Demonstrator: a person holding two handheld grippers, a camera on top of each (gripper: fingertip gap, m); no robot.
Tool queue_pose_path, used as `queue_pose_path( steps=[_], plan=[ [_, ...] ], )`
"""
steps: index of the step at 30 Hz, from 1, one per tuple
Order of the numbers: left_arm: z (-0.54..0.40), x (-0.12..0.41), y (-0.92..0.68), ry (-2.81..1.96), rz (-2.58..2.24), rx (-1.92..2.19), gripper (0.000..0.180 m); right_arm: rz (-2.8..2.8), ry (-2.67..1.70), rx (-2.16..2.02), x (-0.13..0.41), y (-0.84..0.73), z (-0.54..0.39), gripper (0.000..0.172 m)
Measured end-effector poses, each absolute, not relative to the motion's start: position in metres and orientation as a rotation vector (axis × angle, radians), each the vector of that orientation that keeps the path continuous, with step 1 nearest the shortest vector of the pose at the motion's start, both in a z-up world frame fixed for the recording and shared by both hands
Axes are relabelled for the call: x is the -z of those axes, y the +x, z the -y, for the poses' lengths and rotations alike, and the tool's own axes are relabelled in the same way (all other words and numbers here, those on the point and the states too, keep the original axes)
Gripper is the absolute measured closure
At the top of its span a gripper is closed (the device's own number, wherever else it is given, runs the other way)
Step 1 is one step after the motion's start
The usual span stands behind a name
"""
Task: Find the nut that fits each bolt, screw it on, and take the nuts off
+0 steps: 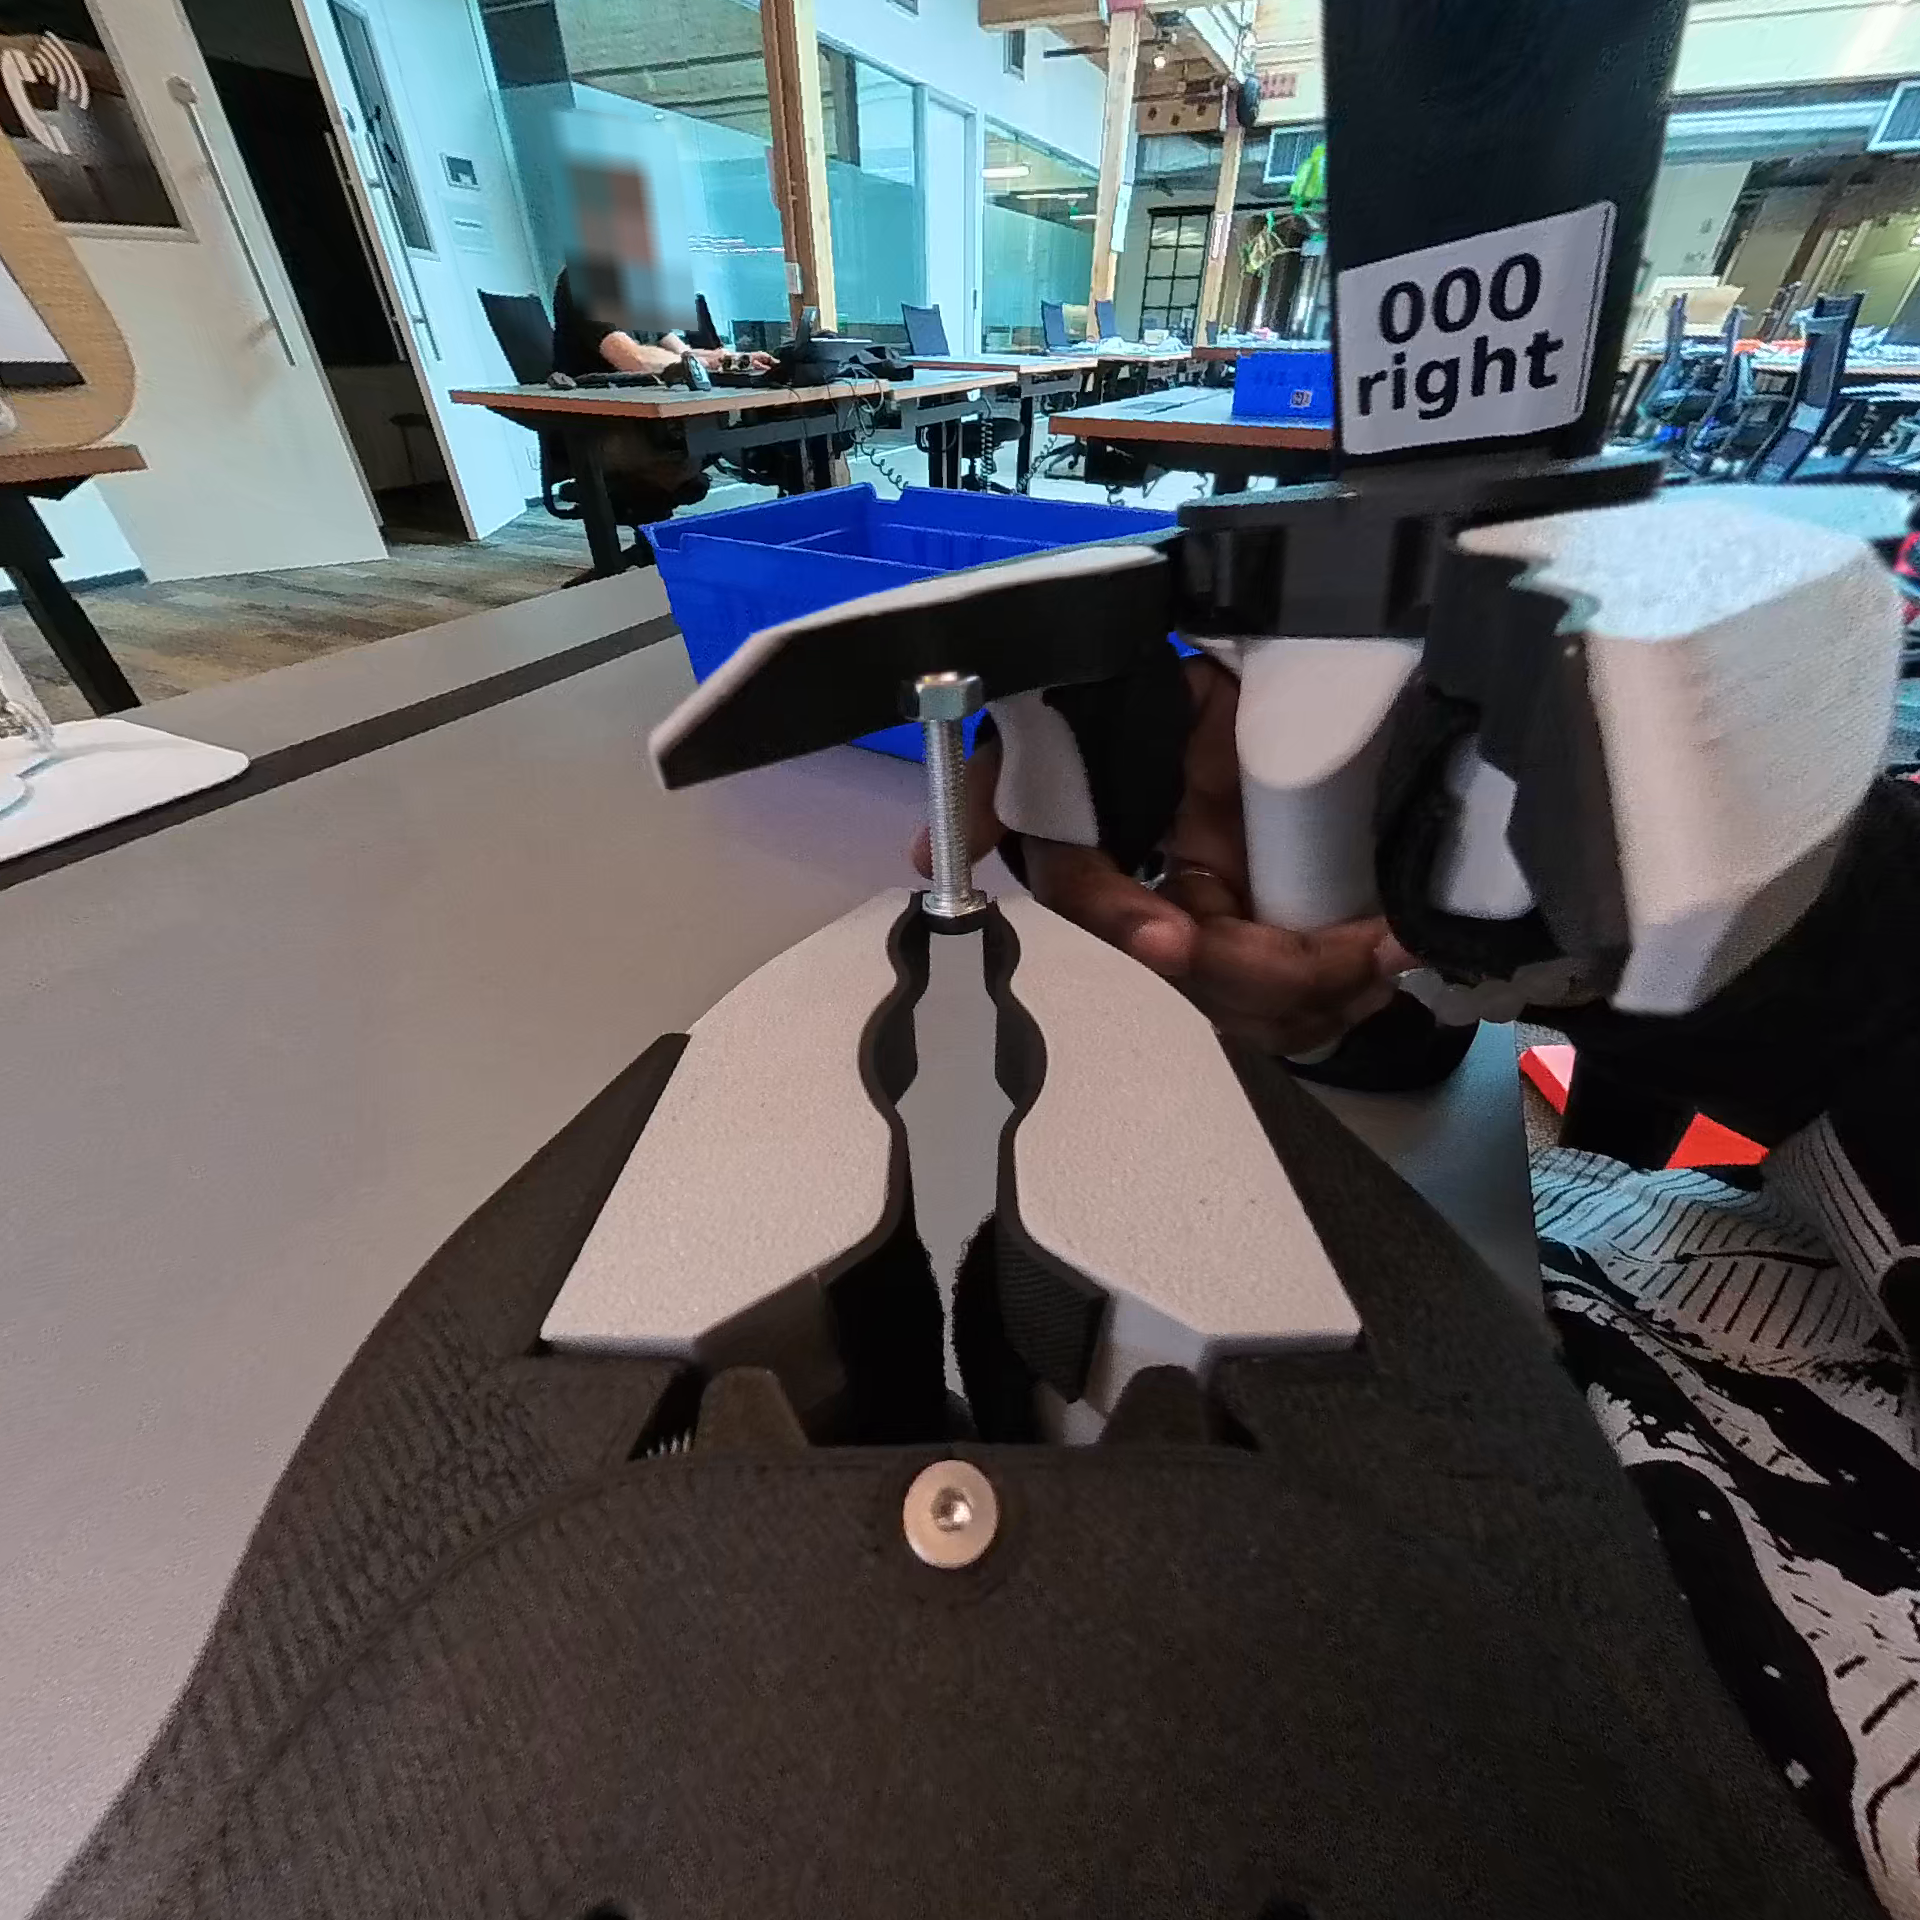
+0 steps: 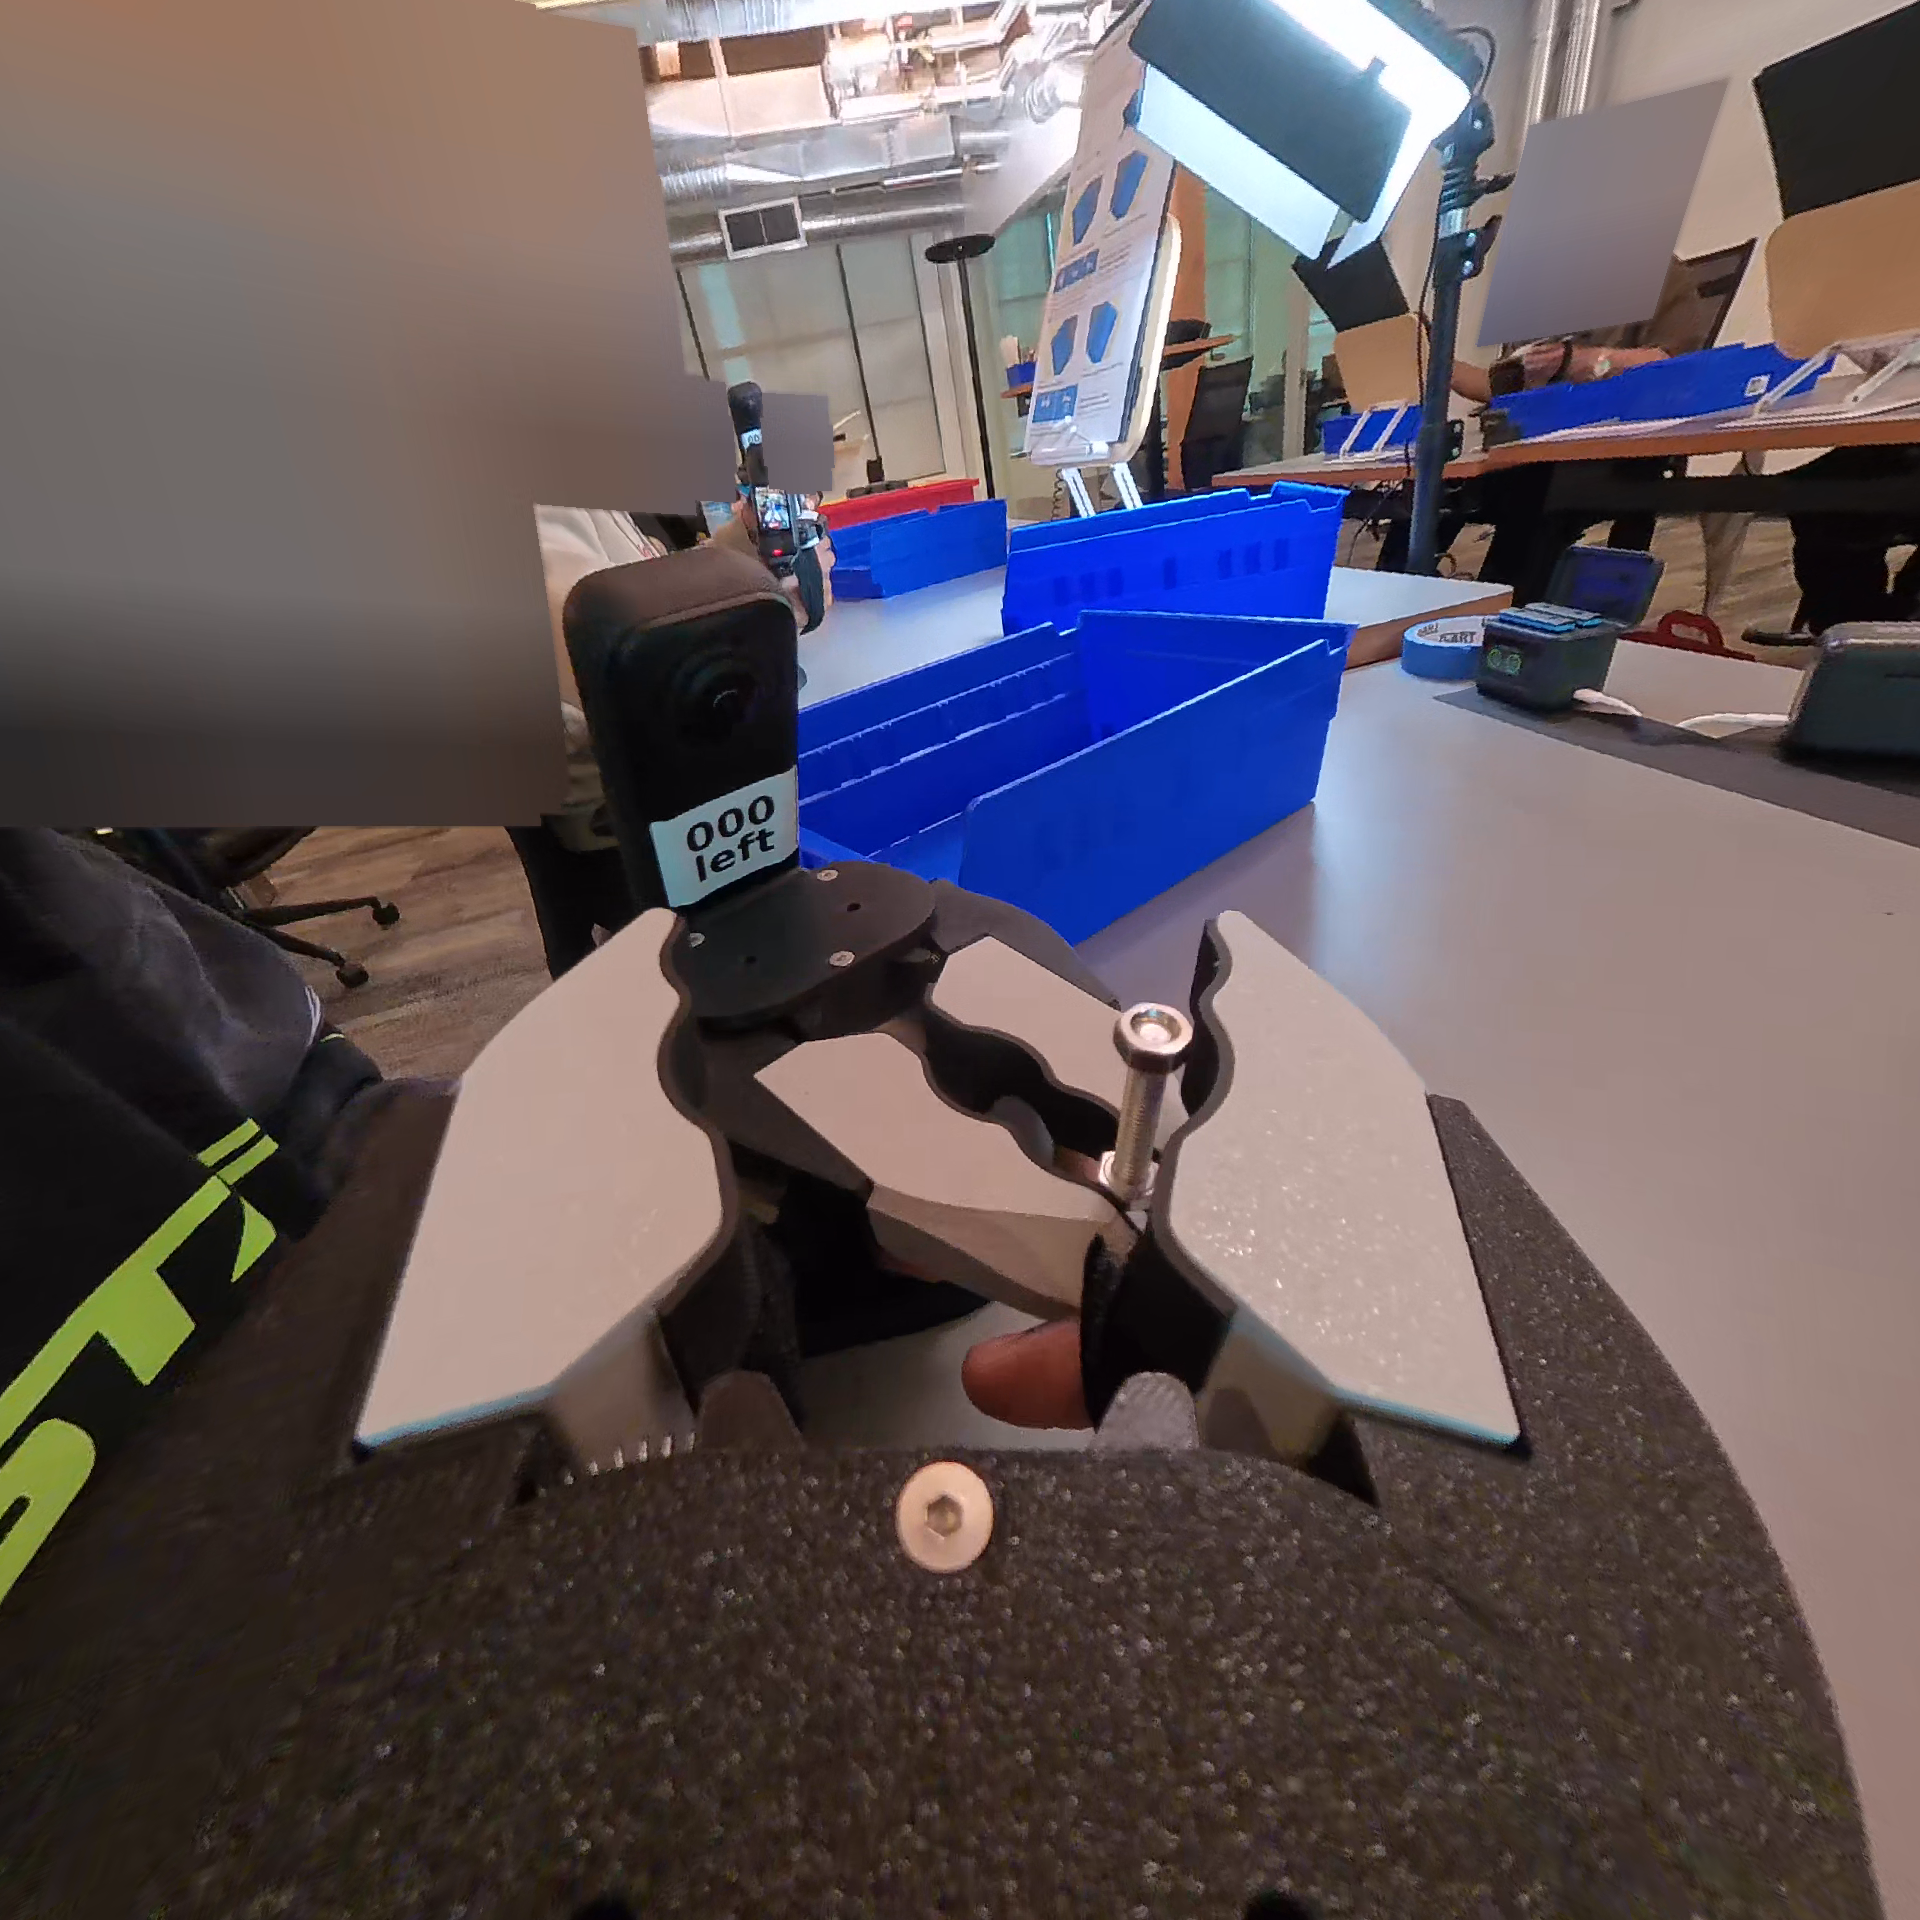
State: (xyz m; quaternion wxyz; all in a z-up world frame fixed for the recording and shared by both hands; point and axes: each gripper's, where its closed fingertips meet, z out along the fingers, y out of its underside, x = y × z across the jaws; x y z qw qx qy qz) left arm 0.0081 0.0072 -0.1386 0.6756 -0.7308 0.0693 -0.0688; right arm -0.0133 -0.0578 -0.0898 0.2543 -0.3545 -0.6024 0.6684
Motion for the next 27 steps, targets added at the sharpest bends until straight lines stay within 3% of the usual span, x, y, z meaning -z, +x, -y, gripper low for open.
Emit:
queue_pose_path(
  steps=[14, 17, 19, 27],
  plan=[
    [-0.006, 0.137, 0.004, -1.633, -0.121, 0.163, 0.171, 1.585, -0.998, -1.777, 0.09, 0.011, 0.045, 0.089],
    [-0.006, 0.137, 0.003, -1.631, -0.115, 0.167, 0.171, 1.59, -0.972, -1.8, 0.089, 0.023, 0.043, 0.114],
    [-0.006, 0.137, 0.003, -1.63, -0.116, 0.167, 0.171, 1.56, -0.983, -1.804, 0.088, 0.024, 0.037, 0.12],
    [-0.006, 0.138, 0.006, -1.638, -0.139, 0.16, 0.171, 1.562, -0.99, -1.81, 0.09, -0.006, 0.043, 0.088]
  ],
)
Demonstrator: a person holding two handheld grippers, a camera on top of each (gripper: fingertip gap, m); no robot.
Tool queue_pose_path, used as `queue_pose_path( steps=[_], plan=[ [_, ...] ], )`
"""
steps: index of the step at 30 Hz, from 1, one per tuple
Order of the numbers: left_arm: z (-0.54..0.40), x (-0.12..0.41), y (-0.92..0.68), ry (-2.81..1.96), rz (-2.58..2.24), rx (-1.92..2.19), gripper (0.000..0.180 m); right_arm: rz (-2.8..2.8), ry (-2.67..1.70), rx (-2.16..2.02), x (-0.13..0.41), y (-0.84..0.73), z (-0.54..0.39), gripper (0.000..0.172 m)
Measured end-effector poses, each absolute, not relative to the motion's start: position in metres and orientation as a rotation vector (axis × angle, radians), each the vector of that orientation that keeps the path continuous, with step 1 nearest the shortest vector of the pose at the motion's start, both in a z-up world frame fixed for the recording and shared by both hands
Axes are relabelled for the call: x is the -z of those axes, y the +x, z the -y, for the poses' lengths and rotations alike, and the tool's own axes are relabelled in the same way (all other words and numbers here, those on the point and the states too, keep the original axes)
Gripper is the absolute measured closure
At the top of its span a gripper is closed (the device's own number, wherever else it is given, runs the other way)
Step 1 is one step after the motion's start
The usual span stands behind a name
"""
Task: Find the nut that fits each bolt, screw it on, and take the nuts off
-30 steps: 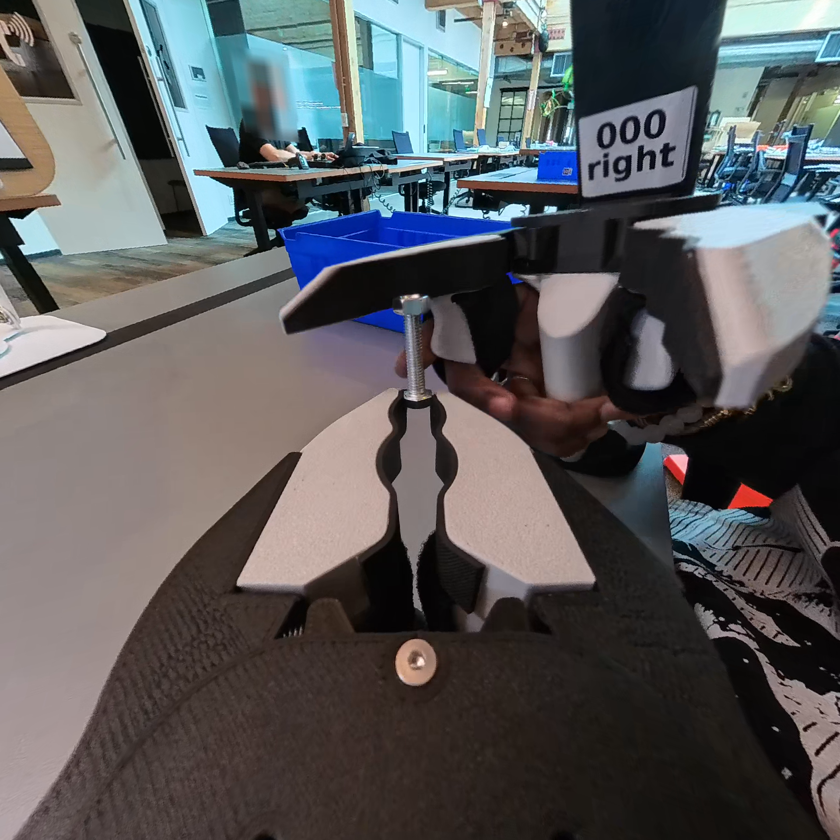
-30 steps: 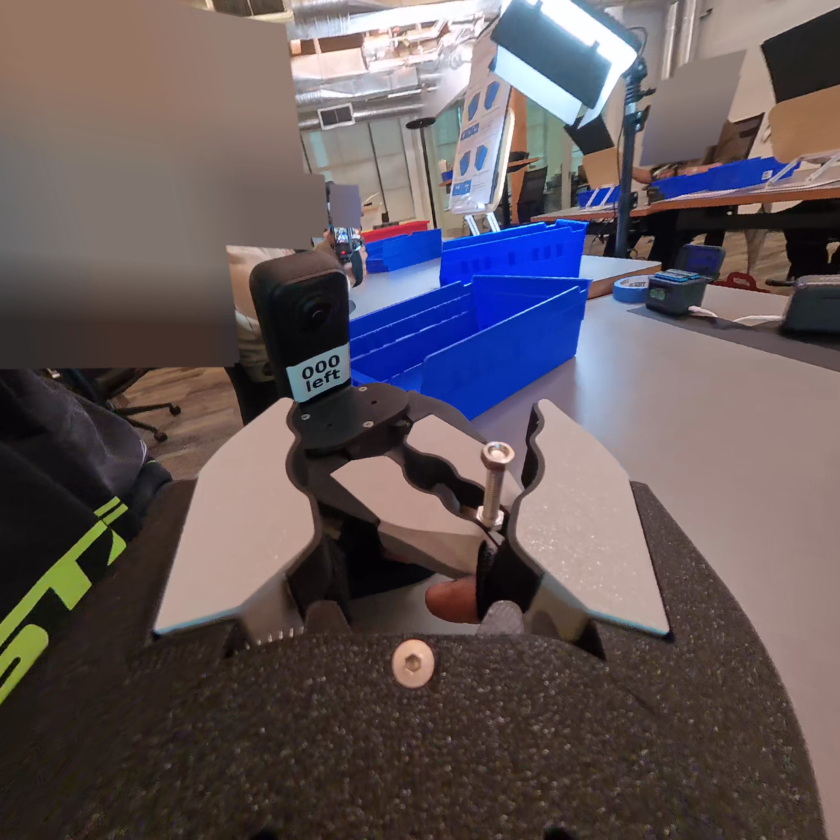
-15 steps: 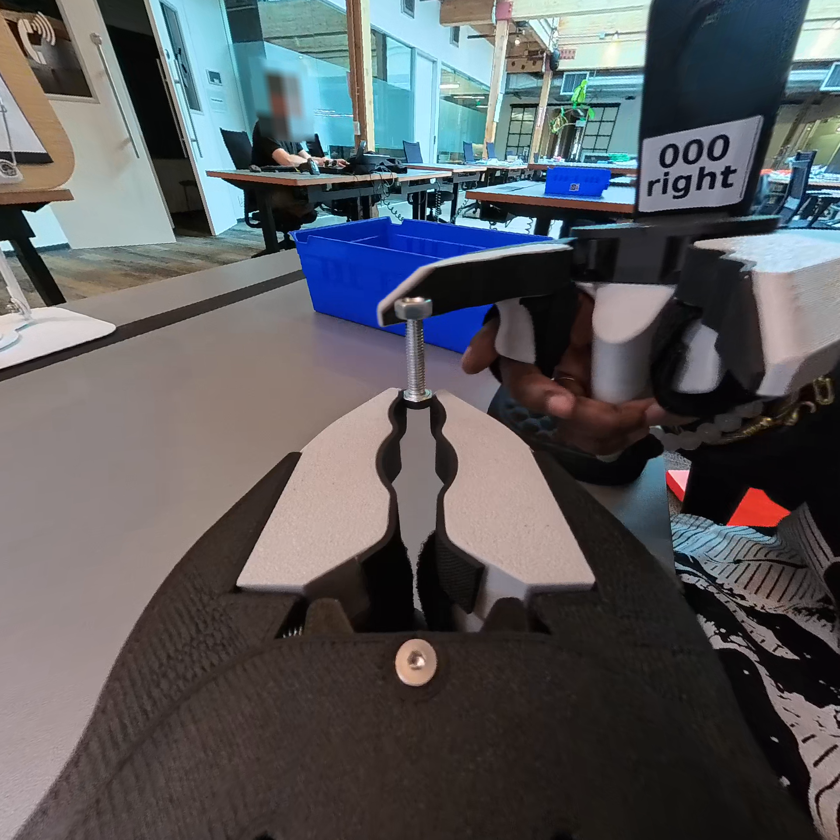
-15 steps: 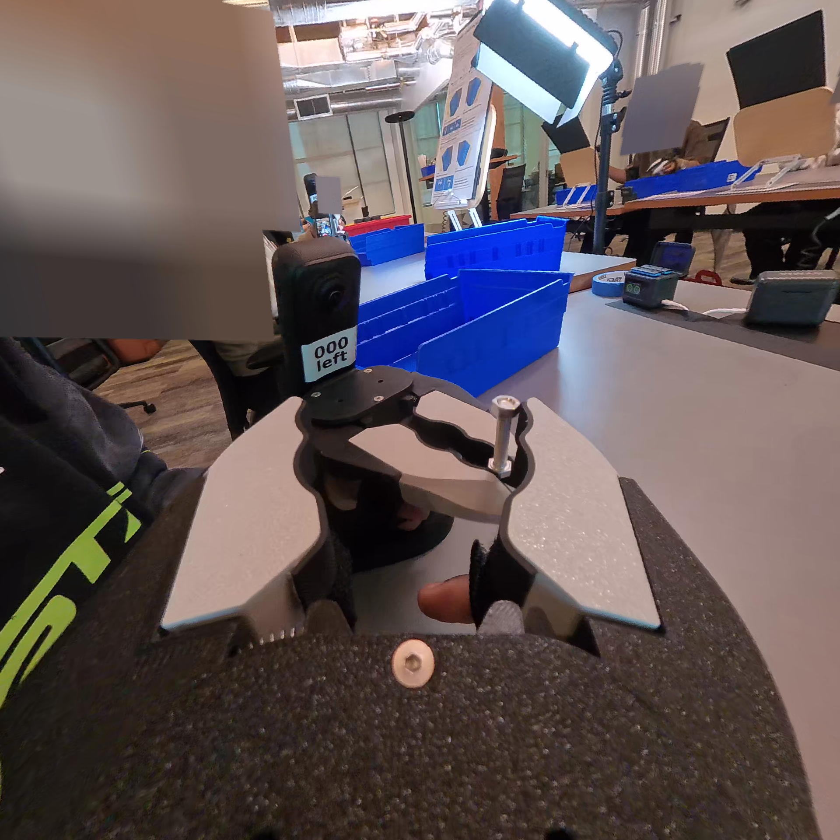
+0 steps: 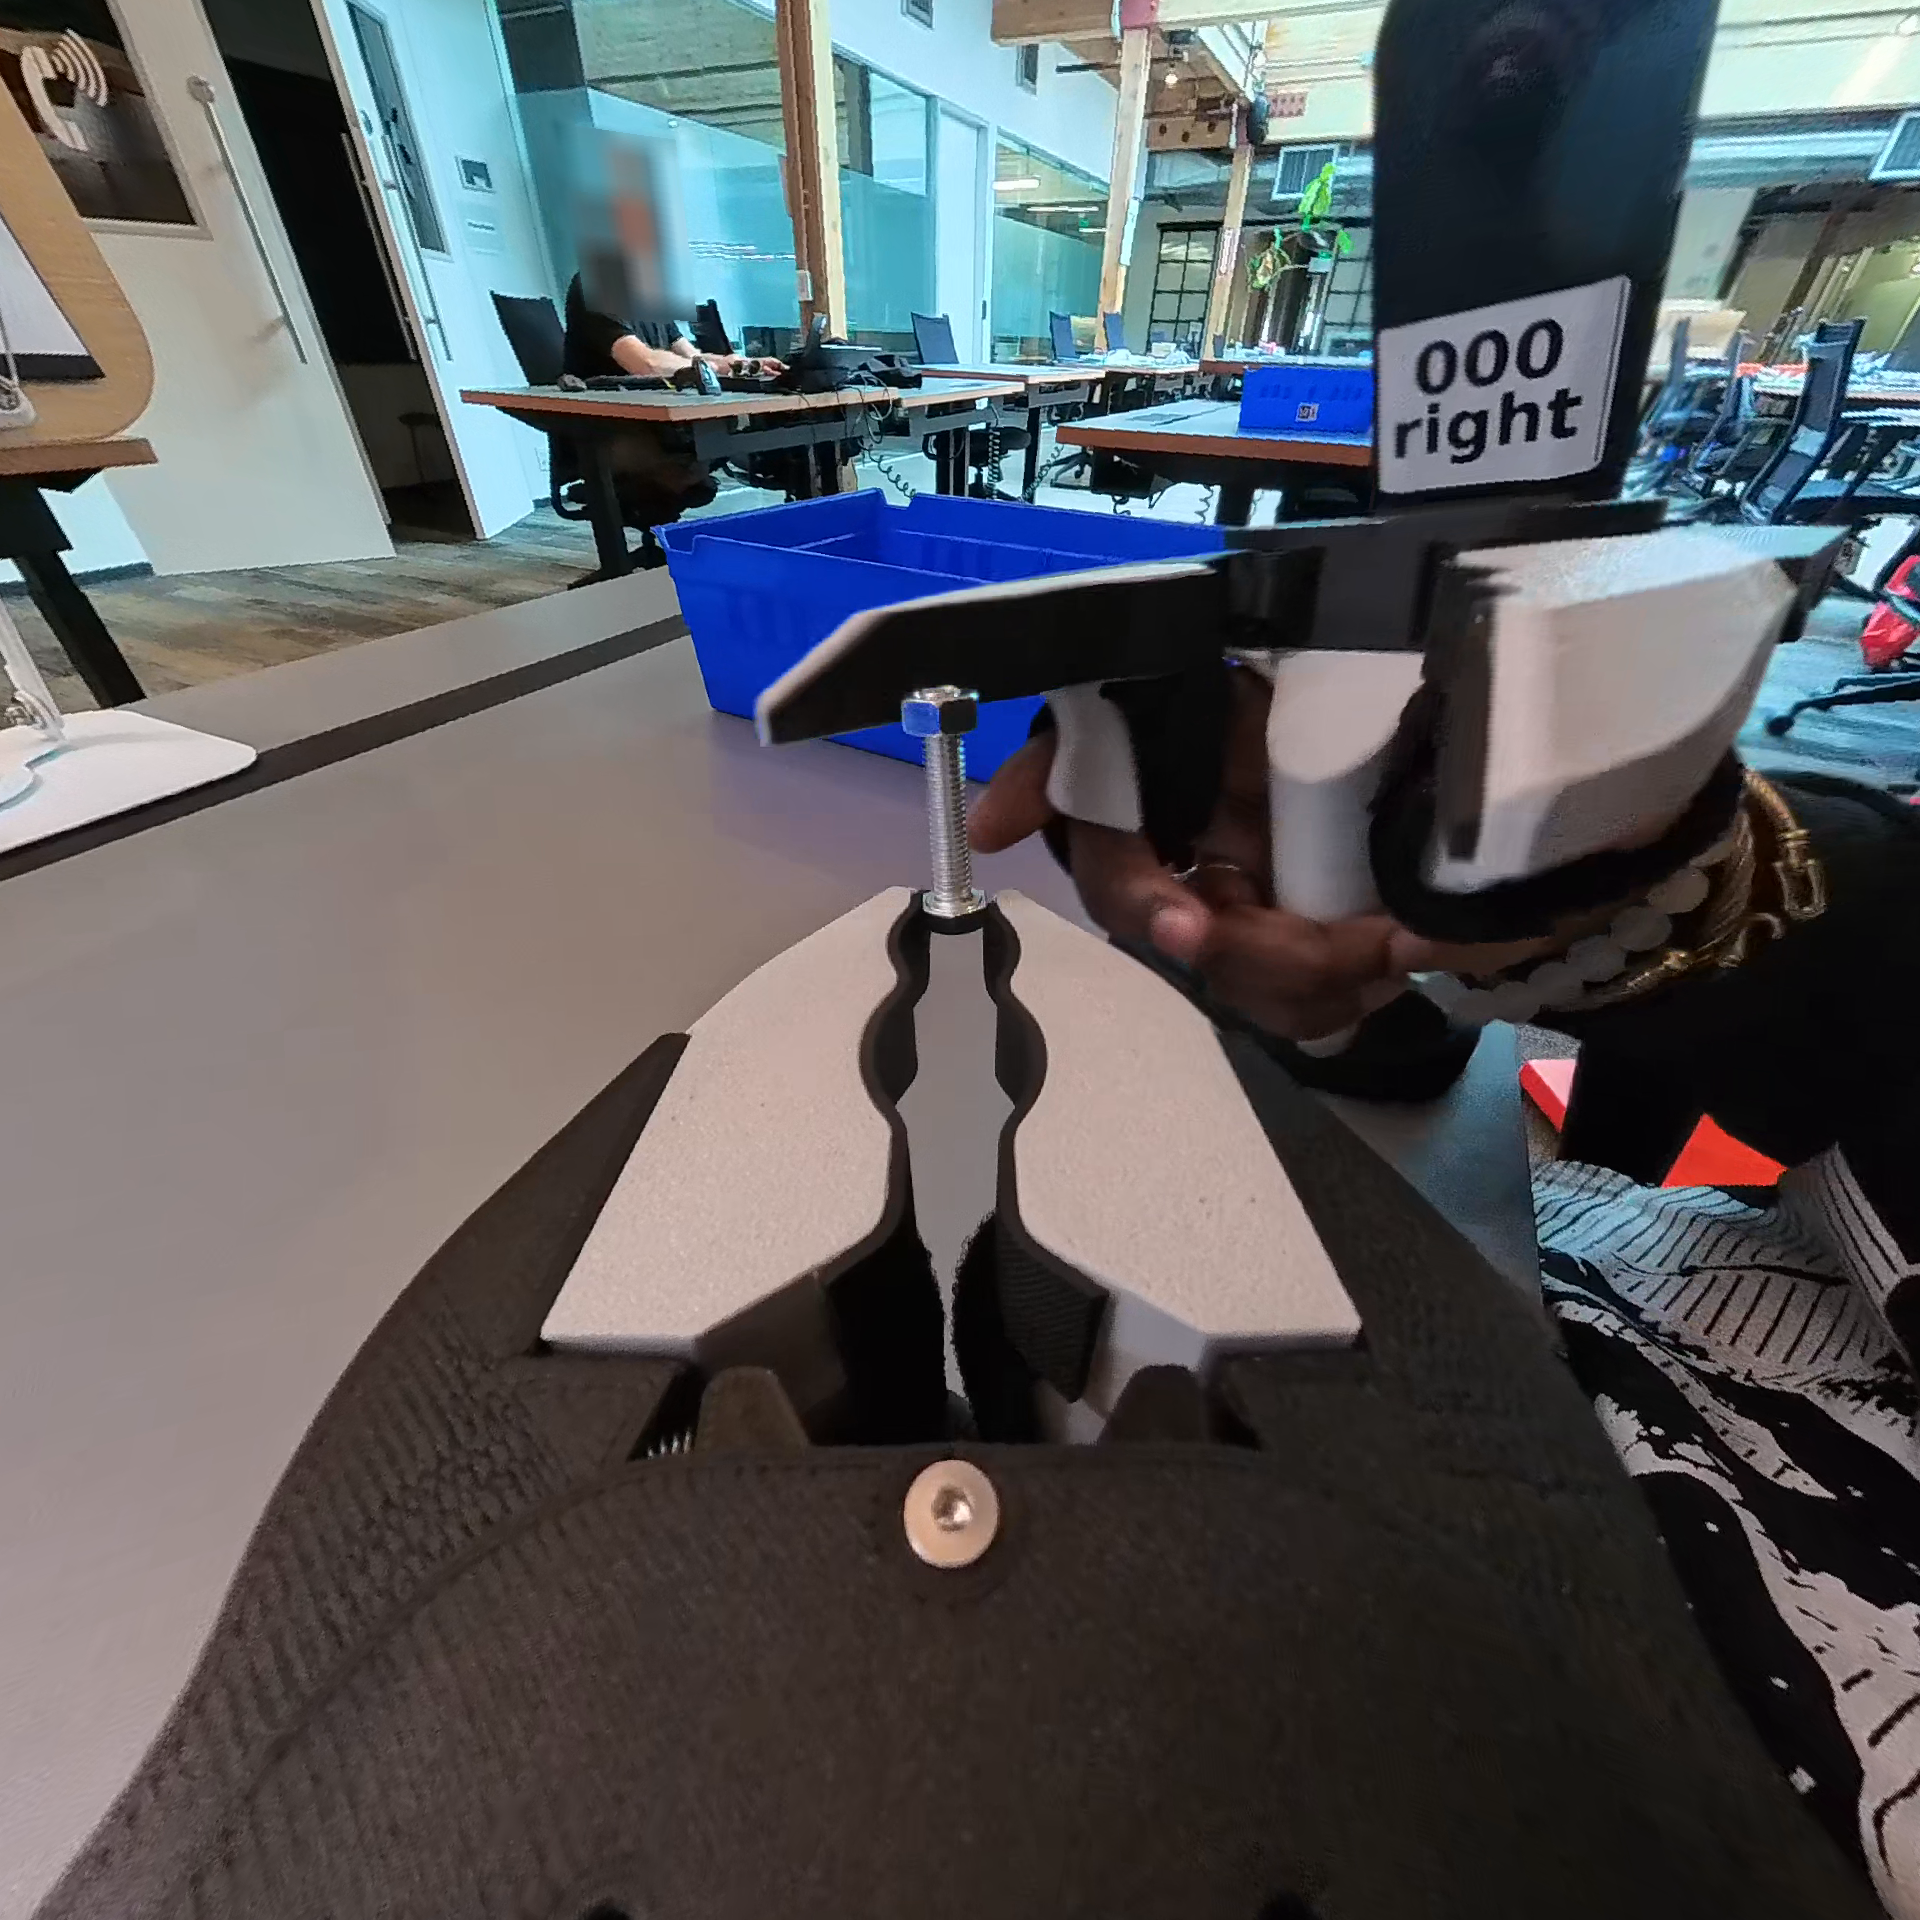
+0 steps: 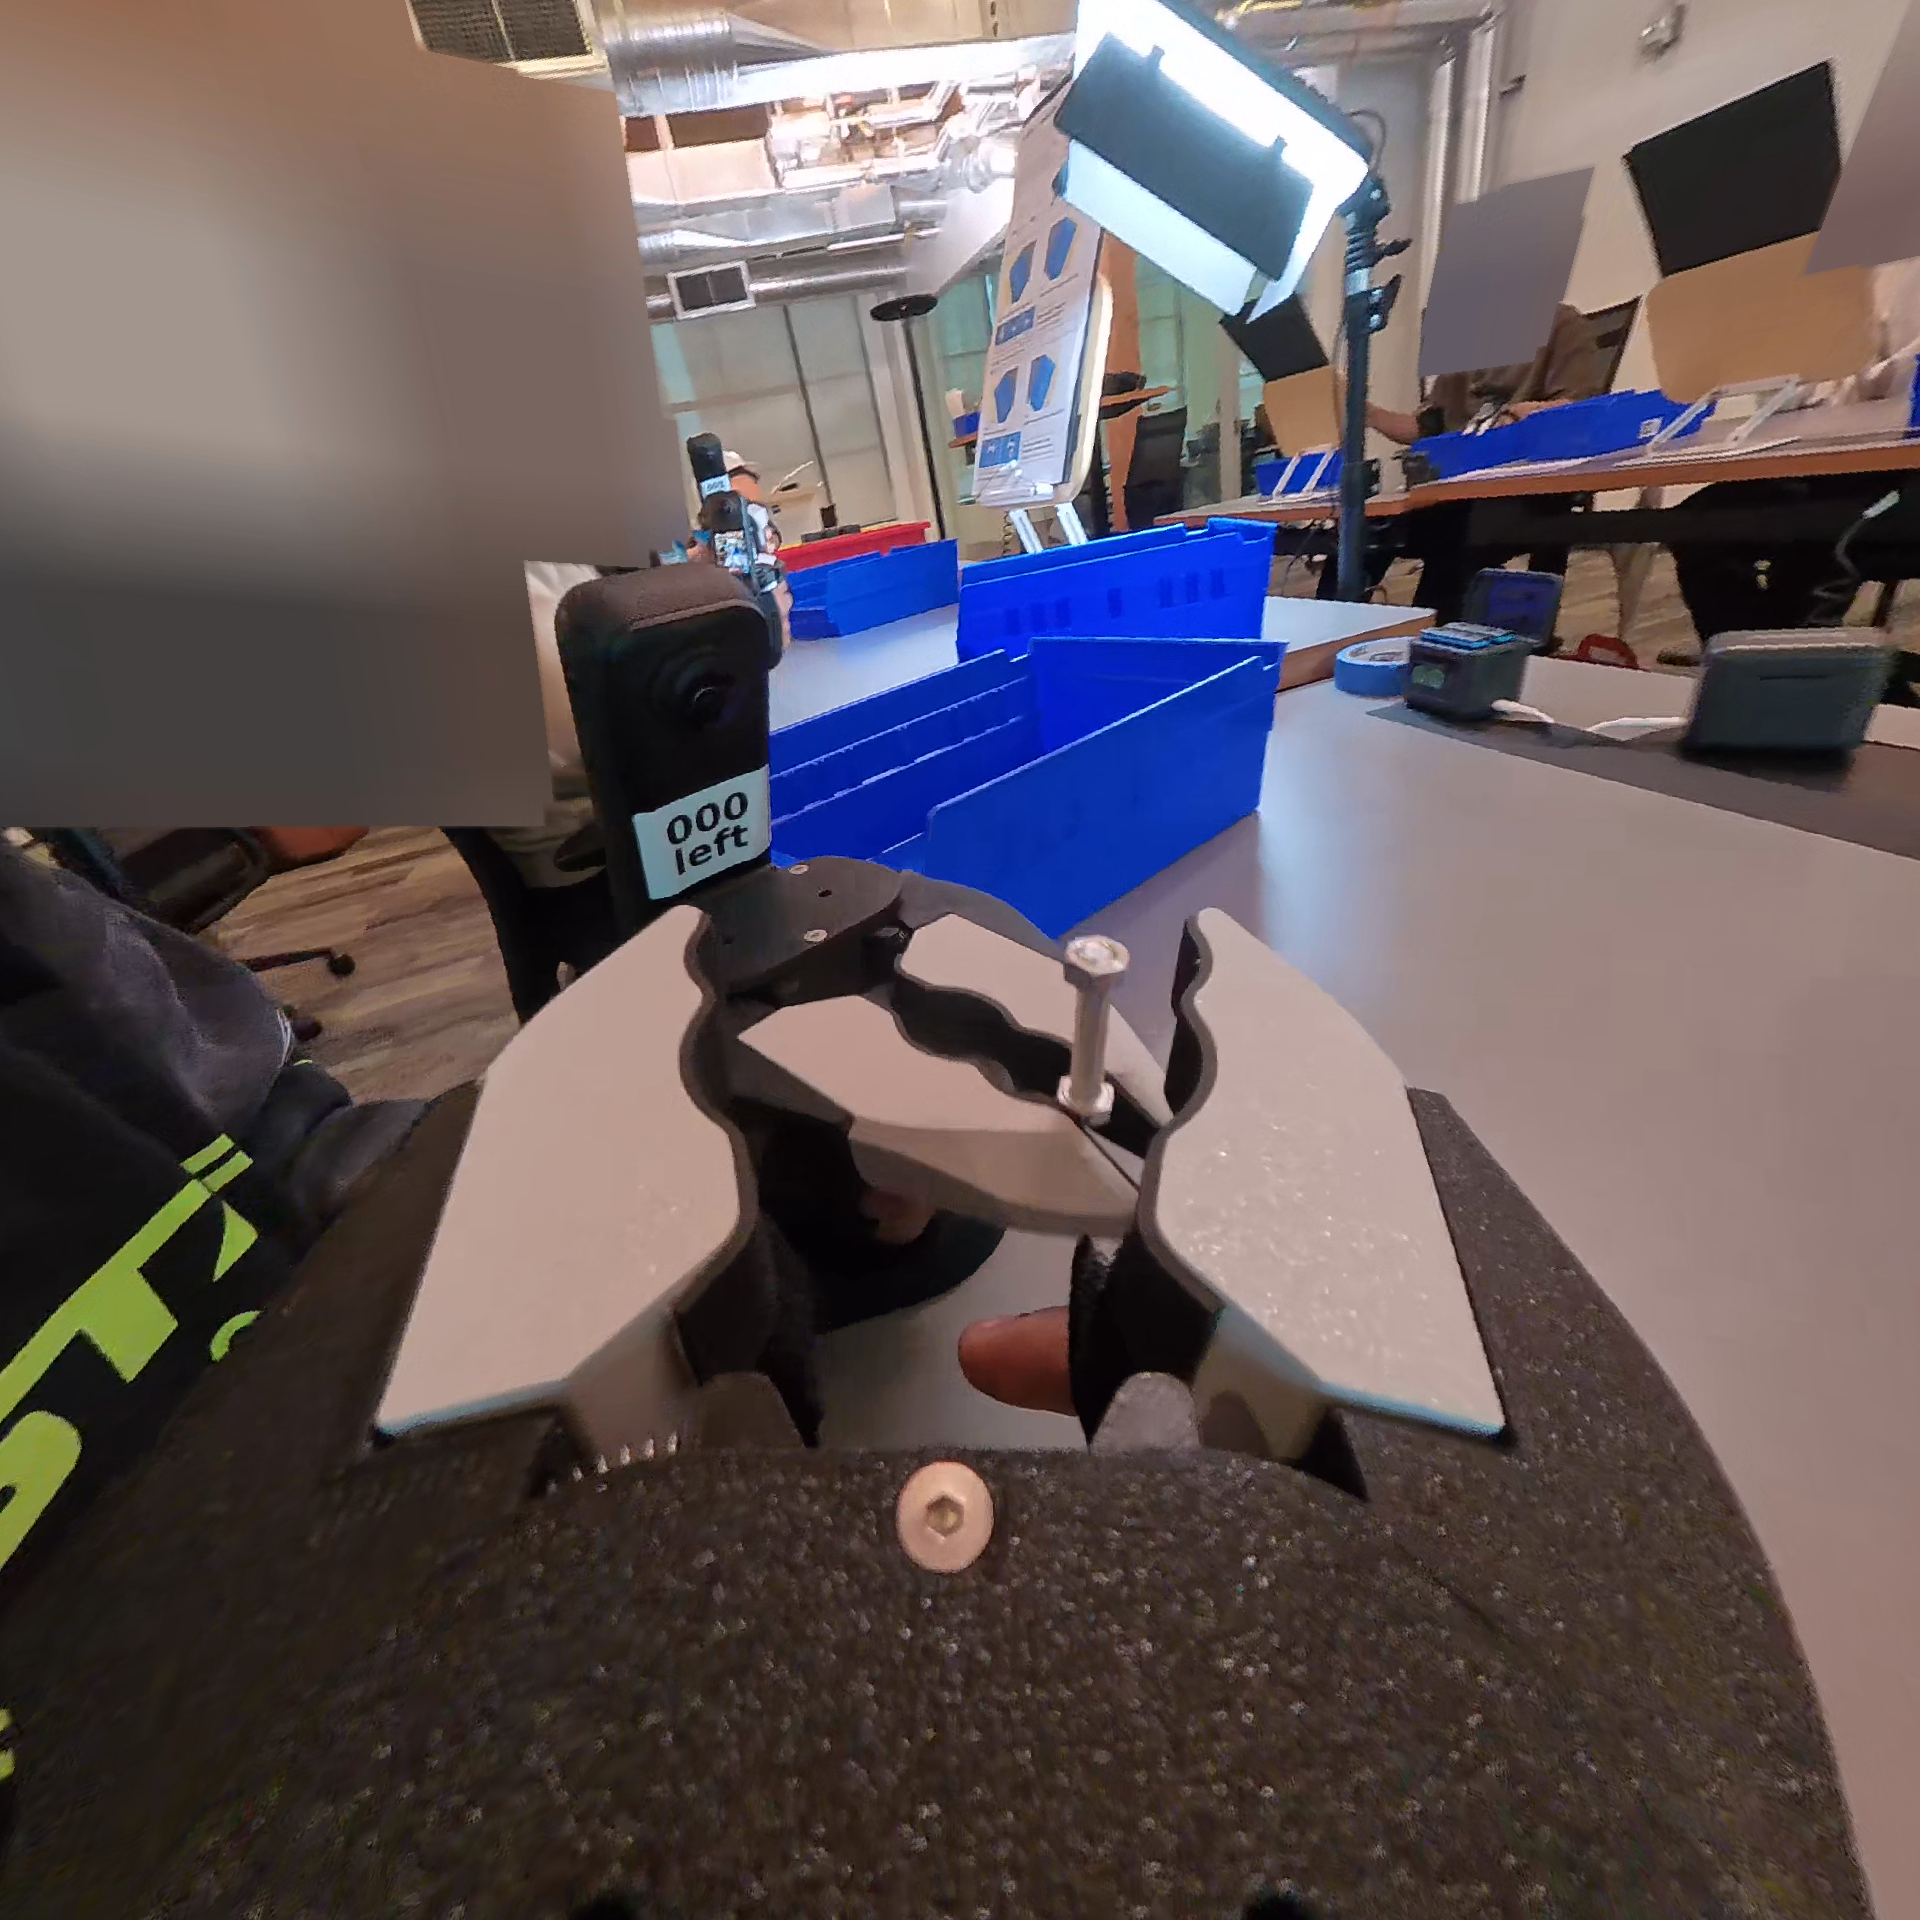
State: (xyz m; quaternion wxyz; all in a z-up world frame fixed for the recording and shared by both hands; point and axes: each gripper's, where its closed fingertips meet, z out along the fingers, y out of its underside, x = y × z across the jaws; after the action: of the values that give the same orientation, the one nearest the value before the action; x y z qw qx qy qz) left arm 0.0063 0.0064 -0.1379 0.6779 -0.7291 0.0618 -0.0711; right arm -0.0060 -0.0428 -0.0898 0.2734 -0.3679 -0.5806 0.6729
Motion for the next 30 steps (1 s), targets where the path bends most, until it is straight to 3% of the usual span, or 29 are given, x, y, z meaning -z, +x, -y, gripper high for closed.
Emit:
queue_pose_path(
  steps=[15, 20, 22, 27, 30],
  plan=[
    [-0.006, 0.137, 0.004, -1.633, -0.122, 0.163, 0.171, 1.565, -0.985, -1.78, 0.092, 0.005, 0.04, 0.1],
    [-0.007, 0.138, 0.004, -1.634, -0.122, 0.163, 0.171, 1.518, -0.981, -1.779, 0.09, 0.019, 0.029, 0.125],
    [-0.007, 0.138, 0.004, -1.634, -0.125, 0.162, 0.171, 1.49, -0.994, -1.773, 0.09, 0.016, 0.024, 0.124],
    [-0.007, 0.139, 0.006, -1.64, -0.138, 0.158, 0.171, 1.52, -1.001, -1.782, 0.091, -0.001, 0.032, 0.102],
    [-0.008, 0.14, 0.007, -1.646, -0.145, 0.155, 0.17, 1.561, -0.971, -1.785, 0.091, -0.011, 0.042, 0.102]
  ],
)
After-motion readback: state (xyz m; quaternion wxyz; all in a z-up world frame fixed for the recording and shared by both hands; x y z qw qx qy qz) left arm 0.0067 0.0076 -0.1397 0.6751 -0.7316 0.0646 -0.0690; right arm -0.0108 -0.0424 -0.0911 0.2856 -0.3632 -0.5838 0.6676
